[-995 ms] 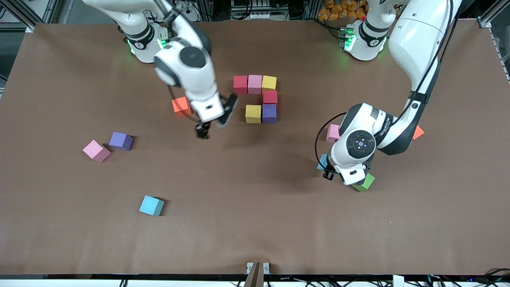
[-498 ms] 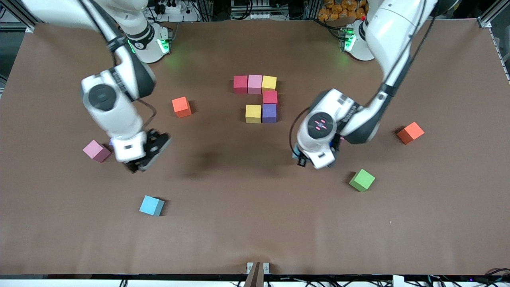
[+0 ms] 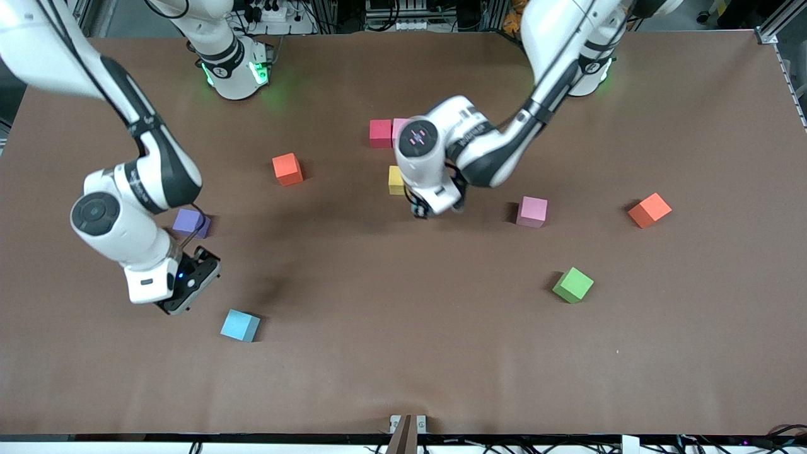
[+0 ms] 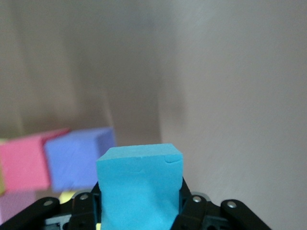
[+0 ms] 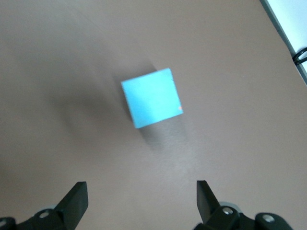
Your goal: Form number 2 with 11 blocks
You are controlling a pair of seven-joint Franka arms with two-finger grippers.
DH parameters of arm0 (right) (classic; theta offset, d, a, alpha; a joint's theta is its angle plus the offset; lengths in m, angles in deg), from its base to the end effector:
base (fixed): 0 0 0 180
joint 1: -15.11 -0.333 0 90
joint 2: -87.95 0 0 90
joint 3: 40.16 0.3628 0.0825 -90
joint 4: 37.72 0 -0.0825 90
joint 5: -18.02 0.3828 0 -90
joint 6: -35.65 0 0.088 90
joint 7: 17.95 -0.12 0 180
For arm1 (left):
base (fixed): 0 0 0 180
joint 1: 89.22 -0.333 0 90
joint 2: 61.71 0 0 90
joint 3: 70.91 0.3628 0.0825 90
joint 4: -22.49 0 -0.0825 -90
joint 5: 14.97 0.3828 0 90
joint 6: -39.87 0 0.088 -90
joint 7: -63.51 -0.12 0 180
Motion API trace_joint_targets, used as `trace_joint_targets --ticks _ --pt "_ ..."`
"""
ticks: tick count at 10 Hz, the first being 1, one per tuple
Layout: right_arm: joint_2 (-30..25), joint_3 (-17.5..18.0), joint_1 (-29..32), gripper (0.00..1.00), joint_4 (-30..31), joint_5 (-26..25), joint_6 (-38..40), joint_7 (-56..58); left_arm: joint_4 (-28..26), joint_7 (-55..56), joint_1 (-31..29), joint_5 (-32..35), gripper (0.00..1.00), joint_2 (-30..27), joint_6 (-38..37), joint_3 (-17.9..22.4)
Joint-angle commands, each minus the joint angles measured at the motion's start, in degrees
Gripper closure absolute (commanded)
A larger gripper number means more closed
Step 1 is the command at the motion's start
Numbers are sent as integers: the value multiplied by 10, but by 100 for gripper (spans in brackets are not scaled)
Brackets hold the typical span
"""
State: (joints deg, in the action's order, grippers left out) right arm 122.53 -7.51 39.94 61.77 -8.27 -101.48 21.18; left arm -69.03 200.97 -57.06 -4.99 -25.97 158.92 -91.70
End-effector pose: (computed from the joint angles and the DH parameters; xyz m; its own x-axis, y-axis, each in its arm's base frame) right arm 0.7042 0.0339 0.3171 0.5095 0.8548 0.0988 0.8424 -0.5189 0.1451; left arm 0.4636 -0.5315 0.3032 0.1371 0.9902 0.0271 0.9844 -0.1332 -0.1146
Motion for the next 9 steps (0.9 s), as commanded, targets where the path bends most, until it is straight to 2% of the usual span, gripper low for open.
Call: trace_joint_targets --ticks 1,4,6,9 --pt "67 6 -20 0 -78 -16 0 62 13 42 53 -45 100 1 -9 6" --pt "107 -10 -58 0 -133 -18 5 67 34 79 82 -48 100 13 -9 6" --pt "115 -31 -75 0 -150 -17 5 107 53 102 98 -50 100 23 -4 7" --pt "135 -34 -80 0 -152 -17 -1 124 65 115 111 -46 100 47 20 12"
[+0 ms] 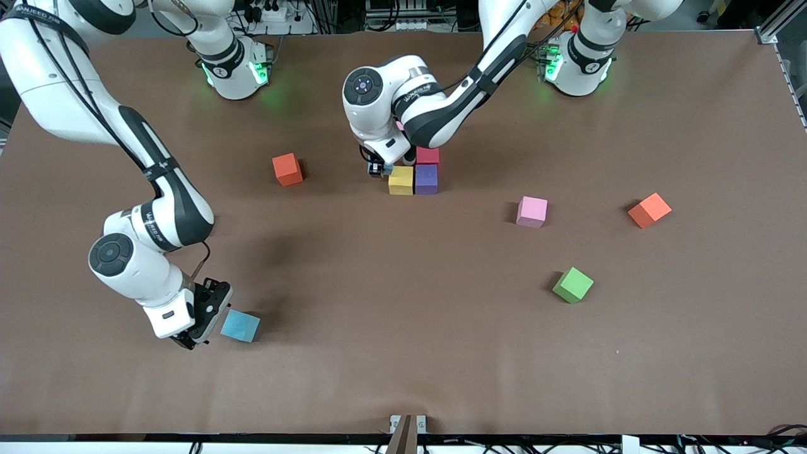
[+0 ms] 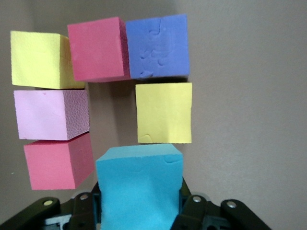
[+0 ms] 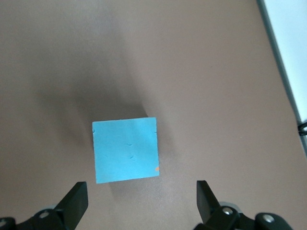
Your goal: Form number 2 with 11 blocks
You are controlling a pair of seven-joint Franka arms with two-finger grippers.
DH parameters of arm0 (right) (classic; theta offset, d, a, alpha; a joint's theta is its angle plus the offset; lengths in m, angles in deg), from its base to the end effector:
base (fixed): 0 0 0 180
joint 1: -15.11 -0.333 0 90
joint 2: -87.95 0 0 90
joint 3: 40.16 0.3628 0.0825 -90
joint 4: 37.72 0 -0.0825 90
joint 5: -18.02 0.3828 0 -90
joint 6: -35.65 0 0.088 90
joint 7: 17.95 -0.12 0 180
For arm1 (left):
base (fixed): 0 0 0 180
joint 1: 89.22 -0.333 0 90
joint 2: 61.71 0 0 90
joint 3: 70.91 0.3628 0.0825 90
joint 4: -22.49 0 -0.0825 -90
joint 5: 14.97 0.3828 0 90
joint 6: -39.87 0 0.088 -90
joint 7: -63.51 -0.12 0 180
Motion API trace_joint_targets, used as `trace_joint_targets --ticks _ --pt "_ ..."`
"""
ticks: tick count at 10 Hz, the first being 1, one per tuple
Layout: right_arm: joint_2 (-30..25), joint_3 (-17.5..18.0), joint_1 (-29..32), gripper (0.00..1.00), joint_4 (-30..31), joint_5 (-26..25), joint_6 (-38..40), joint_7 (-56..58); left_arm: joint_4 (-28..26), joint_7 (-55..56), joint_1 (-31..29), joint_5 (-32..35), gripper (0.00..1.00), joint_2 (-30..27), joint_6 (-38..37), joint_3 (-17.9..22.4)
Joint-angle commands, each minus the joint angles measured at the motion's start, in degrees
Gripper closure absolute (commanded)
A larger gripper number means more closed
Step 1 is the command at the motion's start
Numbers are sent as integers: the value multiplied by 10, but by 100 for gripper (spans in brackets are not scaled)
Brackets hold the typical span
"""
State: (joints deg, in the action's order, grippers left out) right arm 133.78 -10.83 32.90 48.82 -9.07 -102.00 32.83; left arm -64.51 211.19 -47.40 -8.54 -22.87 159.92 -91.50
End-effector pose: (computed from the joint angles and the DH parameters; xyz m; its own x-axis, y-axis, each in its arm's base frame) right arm 0.7595 0.0626 0.2729 0.3145 0.9422 0.1155 0.9273 -0.3310 0.1749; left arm 0.3838 -0.6180 0.3012 0.0733 0.9971 -0.0202 0.9874 -0.0754 -0.1394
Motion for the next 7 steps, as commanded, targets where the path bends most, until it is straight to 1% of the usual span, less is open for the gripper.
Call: trace_joint_targets --ticks 1,3,5,7 --pt "30 -1 -15 0 -23 -9 4 2 20 16 15 -11 100 21 17 10" --pt "36 -3 -23 0 -23 -10 0 1 21 20 23 -9 100 28 26 12" --pt "40 -23 -45 0 -24 -9 -7 1 21 31 33 -7 100 37 29 19" --pt "47 -27 -52 0 -30 -9 -9 0 22 33 62 -9 100 46 35 52"
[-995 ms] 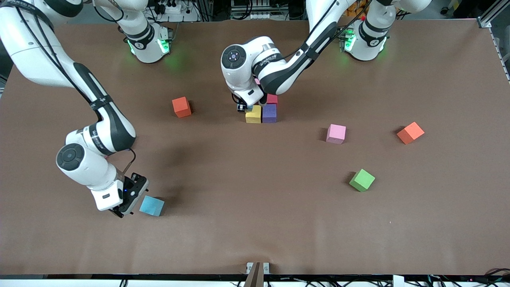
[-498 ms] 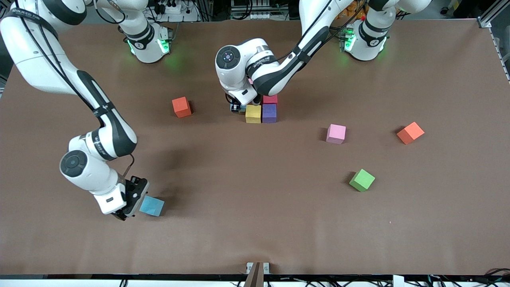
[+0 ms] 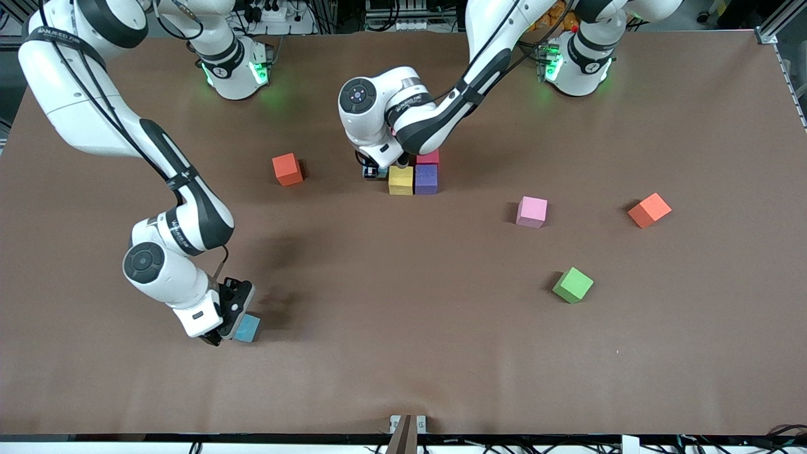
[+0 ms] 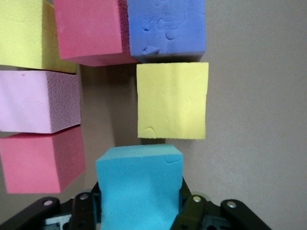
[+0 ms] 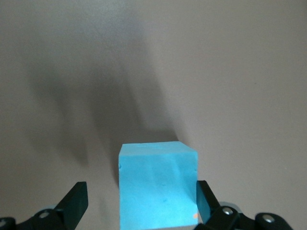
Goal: Form number 2 with 11 blocks
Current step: 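Lower the cyan cube onto the row while the right gripper grasps another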
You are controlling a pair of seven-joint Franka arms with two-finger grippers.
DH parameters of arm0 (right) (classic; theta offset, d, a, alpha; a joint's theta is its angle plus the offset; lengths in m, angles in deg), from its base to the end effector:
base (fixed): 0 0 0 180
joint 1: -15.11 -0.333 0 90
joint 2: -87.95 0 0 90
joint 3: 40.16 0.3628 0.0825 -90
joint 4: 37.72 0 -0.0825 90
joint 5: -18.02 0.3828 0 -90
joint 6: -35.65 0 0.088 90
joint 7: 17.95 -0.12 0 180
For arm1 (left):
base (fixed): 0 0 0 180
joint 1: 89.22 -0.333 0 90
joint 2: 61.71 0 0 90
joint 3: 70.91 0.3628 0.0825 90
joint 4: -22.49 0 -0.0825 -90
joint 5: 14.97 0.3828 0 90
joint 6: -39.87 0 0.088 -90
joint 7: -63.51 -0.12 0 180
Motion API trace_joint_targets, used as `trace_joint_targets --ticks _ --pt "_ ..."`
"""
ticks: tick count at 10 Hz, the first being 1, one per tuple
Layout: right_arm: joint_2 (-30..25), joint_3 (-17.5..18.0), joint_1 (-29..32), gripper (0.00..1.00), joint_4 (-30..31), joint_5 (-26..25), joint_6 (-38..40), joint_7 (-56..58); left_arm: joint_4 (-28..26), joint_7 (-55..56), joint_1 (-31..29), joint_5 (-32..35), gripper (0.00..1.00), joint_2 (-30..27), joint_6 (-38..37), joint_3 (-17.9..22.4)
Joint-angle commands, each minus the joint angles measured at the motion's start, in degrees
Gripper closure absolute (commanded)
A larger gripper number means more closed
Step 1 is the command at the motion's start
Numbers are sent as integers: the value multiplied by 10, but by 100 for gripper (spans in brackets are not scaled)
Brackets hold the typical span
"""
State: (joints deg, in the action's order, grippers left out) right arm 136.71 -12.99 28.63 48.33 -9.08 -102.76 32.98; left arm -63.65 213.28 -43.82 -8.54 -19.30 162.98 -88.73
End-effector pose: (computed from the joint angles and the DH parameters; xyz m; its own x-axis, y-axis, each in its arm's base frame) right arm 0.7549 0.0980 0.2339 0.2719 0.9574 0.0972 0.9481 -0.2839 0.1435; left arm 0.3735 -0.6328 0.2619 0.0533 0.9985 -0.0083 0.9899 -0.0539 -0.1315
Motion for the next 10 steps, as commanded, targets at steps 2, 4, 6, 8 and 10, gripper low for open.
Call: trace_joint_targets --ticks 2,4,6,8,10 --pt "28 -13 -10 0 -26 -8 -23 -1 19 11 38 -7 100 18 5 31" --pt "34 -14 -10 0 -45 -10 -23 3 23 10 52 -7 100 22 7 50" --pt "31 -14 -15 0 -45 -9 -18 0 31 10 54 -3 100 33 7 52" --pt "28 -13 -12 0 -45 -3 -15 -1 32 10 54 7 100 40 12 52" --pt "32 -13 -12 0 -42 -3 -20 -4 35 10 54 10 100 43 16 57"
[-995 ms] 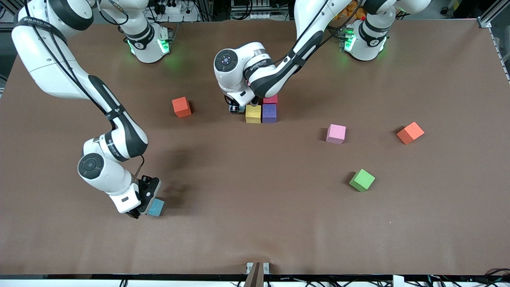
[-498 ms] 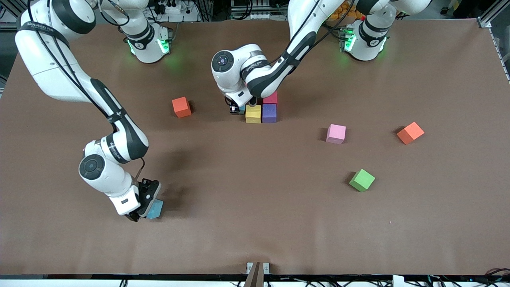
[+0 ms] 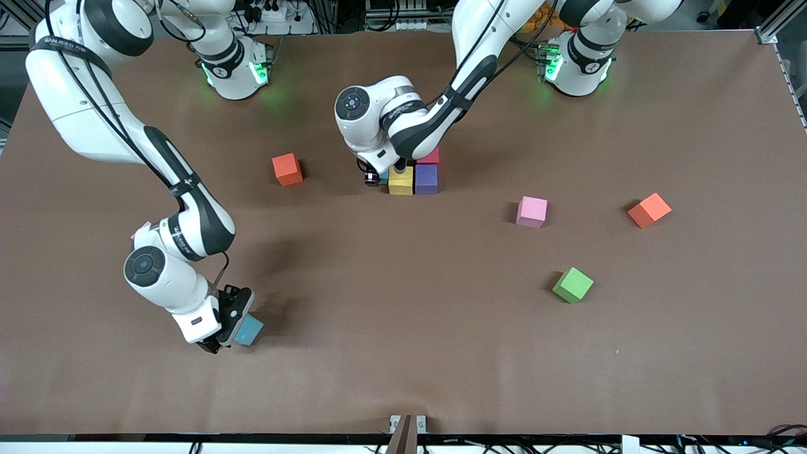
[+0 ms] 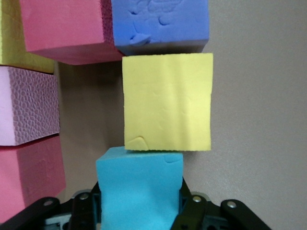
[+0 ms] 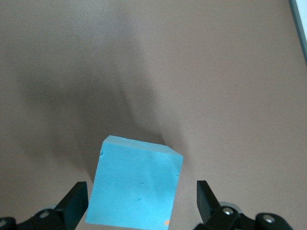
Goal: Form number 2 with 11 blocks
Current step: 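Lower the cyan cube onto the row while the right gripper grasps another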
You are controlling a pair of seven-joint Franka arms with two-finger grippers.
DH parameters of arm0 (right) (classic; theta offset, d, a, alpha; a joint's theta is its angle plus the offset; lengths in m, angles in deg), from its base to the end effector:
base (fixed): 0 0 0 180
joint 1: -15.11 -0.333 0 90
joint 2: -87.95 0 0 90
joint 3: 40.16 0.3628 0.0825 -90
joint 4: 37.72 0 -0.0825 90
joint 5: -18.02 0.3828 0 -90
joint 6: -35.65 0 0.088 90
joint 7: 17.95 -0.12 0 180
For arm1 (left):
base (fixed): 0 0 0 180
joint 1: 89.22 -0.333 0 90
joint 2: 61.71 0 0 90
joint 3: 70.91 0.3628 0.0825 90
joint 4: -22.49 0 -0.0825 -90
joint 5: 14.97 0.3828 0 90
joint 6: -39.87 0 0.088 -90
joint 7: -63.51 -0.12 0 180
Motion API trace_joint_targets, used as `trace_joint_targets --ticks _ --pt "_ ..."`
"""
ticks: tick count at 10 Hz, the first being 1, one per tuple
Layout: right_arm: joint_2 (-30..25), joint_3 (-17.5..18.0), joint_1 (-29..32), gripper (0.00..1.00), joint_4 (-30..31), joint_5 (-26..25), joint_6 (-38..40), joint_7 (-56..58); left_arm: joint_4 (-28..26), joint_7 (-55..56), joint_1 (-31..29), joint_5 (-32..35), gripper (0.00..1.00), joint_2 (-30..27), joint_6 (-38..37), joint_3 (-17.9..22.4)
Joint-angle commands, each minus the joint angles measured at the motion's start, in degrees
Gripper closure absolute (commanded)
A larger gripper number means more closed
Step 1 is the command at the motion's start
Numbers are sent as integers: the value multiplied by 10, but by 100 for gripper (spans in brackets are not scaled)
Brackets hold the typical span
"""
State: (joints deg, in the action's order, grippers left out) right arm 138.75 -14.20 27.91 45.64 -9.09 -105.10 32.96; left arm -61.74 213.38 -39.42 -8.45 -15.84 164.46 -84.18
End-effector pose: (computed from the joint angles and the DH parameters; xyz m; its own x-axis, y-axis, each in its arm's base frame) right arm 0.7693 0.0920 0.2282 0.2831 0.9515 0.1202 0.9362 -0.3014 0.1811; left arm 0.3700 -0.6428 0.2259 0.0633 0.9977 0.0250 0.9928 -0.0604 -0.1036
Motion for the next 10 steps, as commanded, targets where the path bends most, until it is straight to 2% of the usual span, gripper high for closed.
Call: trace_joint_targets --ticks 1,4,5,6,8,9,10 --pt "12 -2 -5 0 -15 -3 2 -5 21 9 10 9 100 12 1 16" --pt "12 -3 -3 0 -14 -1 0 -12 32 8 13 9 100 22 1 22" --pt "12 -3 -2 0 -13 0 0 -13 31 4 14 9 95 21 1 22" --pt "12 -3 -2 0 -13 0 0 -13 32 3 14 9 1 21 2 22" --pt "11 -3 -2 33 -13 0 0 -13 31 3 19 9 0 19 2 22" --pt "11 -3 -2 57 -13 0 0 -13 31 3 19 10 0 16 2 22" --pt "9 -3 -1 67 -13 1 2 -14 31 3 19 10 0 13 0 21"
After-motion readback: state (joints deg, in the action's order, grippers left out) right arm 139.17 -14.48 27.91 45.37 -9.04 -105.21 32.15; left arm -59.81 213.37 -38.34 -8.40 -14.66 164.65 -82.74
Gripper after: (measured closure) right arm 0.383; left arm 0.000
